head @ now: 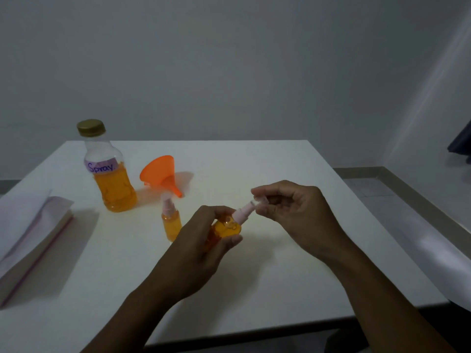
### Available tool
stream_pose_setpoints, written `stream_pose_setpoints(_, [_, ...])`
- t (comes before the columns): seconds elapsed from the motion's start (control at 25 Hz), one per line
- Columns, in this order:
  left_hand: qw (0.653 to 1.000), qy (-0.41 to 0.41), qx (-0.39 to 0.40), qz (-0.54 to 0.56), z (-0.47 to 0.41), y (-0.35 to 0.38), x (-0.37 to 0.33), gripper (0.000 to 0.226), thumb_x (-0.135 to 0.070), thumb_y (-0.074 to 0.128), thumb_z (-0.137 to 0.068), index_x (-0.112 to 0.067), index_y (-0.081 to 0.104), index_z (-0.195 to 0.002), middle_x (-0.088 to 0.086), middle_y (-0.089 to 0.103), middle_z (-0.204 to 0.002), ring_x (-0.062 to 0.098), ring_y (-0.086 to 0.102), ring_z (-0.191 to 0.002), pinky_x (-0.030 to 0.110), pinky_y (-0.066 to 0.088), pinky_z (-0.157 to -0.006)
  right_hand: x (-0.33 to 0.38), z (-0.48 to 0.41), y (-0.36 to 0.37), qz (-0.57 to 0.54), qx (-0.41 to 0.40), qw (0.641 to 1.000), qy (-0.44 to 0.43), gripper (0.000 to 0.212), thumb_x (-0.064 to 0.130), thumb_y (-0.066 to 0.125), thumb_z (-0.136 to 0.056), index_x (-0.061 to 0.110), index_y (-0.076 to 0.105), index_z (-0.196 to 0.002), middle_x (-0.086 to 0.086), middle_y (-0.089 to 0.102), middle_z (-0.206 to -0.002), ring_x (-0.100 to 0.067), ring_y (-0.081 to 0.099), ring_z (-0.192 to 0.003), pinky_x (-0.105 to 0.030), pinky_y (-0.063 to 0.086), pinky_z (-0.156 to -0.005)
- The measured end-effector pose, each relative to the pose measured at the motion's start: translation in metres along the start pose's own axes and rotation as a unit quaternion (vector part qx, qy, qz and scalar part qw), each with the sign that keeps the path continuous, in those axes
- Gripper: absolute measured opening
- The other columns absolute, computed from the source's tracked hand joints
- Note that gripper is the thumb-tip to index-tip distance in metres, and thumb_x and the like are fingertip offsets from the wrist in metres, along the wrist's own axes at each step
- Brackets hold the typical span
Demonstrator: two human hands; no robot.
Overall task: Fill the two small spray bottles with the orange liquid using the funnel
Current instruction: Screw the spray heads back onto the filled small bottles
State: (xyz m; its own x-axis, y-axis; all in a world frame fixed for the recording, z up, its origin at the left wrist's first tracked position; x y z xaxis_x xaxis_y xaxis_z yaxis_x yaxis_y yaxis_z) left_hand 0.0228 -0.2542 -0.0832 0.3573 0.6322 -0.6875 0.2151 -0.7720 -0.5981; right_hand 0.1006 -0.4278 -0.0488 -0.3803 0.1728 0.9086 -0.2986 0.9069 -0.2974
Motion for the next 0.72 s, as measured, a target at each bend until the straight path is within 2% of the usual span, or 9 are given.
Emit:
stream_pose_setpoints(0.08, [1.000, 0.007, -0.006, -0.002, 0.000, -0.002, 0.001, 0.038, -0.050, 0.059, -0.087, -0.037, 0.048, -0.120, -0.021, 0.054, -0.106, 0.007, 0.055, -0.093, 0.016, 0.045, -0.071, 0.000, 0.001, 0.007, 0.040, 0.019, 0.999, -0.009, 0.025, 0.006, 0.078, -0.082, 0.013, 0.078, -0.106, 0.004, 0.077, -0.100, -0.013, 0.073, -0.095, -0.029, 0.061, -0.085])
stream_pose_setpoints(0.24, [0.998, 0.045, -0.034, -0.029, -0.002, -0.011, -0.002, 0.043, -0.048, 0.066, -0.082, -0.030, 0.056, -0.119, -0.017, 0.057, -0.105, 0.003, 0.053, -0.093, 0.010, 0.042, -0.073, 0.015, -0.005, 0.018, 0.111, 0.057, 0.991, -0.053, 0.020, 0.007, 0.079, -0.081, 0.019, 0.078, -0.097, 0.008, 0.076, -0.095, -0.009, 0.072, -0.092, -0.025, 0.060, -0.083])
stream_pose_setpoints(0.4, [0.995, 0.067, -0.048, -0.050, 0.000, -0.022, 0.000, 0.044, -0.047, 0.069, -0.080, -0.026, 0.059, -0.118, -0.015, 0.059, -0.106, 0.000, 0.053, -0.095, 0.011, 0.042, -0.075, 0.024, -0.010, 0.026, 0.164, 0.085, 0.979, -0.090, 0.026, 0.010, 0.081, -0.080, 0.030, 0.075, -0.094, 0.017, 0.074, -0.093, -0.007, 0.071, -0.091, -0.025, 0.061, -0.081])
stream_pose_setpoints(0.48, [0.996, 0.061, -0.048, -0.047, 0.003, -0.029, -0.002, 0.044, -0.050, 0.068, -0.080, -0.030, 0.057, -0.118, -0.018, 0.059, -0.106, 0.001, 0.054, -0.094, 0.014, 0.045, -0.073, 0.025, -0.008, 0.031, 0.118, 0.091, 0.986, -0.076, 0.029, 0.007, 0.080, -0.080, 0.030, 0.075, -0.098, 0.015, 0.075, -0.097, -0.007, 0.072, -0.094, -0.025, 0.061, -0.083])
stream_pose_setpoints(0.56, [0.996, 0.053, -0.065, -0.016, 0.005, -0.043, -0.008, 0.045, -0.051, 0.067, -0.080, -0.030, 0.057, -0.119, -0.018, 0.060, -0.106, 0.006, 0.059, -0.091, 0.018, 0.049, -0.070, 0.027, -0.008, 0.035, -0.016, 0.086, 0.995, -0.048, 0.035, -0.001, 0.074, -0.082, 0.022, 0.073, -0.108, 0.008, 0.078, -0.098, -0.012, 0.074, -0.096, -0.023, 0.060, -0.082])
stream_pose_setpoints(0.64, [0.992, 0.028, -0.118, 0.041, 0.009, -0.067, -0.009, 0.044, -0.045, 0.069, -0.080, -0.026, 0.058, -0.119, -0.015, 0.063, -0.106, 0.010, 0.064, -0.090, 0.020, 0.054, -0.070, 0.029, -0.011, 0.038, -0.120, 0.062, 0.990, -0.033, 0.035, -0.006, 0.065, -0.088, 0.015, 0.070, -0.116, -0.004, 0.078, -0.101, -0.018, 0.074, -0.089, -0.026, 0.059, -0.079])
stream_pose_setpoints(0.72, [0.980, -0.015, -0.190, 0.058, 0.016, -0.098, 0.005, 0.041, -0.040, 0.071, -0.081, -0.027, 0.058, -0.118, -0.015, 0.066, -0.105, 0.007, 0.065, -0.094, 0.016, 0.053, -0.074, 0.021, -0.017, 0.048, -0.119, 0.040, 0.992, -0.018, 0.028, -0.004, 0.063, -0.092, 0.013, 0.072, -0.113, -0.007, 0.078, -0.099, -0.020, 0.072, -0.082, -0.030, 0.058, -0.074])
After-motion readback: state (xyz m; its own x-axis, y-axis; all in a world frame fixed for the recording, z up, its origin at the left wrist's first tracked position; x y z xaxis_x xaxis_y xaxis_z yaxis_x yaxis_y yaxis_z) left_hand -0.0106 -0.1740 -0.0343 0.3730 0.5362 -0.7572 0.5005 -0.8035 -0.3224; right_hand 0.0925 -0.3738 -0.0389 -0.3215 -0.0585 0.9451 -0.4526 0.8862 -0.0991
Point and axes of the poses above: each hand's wrist, its own z-axis away from the middle knuckle, its own y-axis out of the palm, x = y × z, the point moved 6 cm from there along -z, towards the middle knuckle
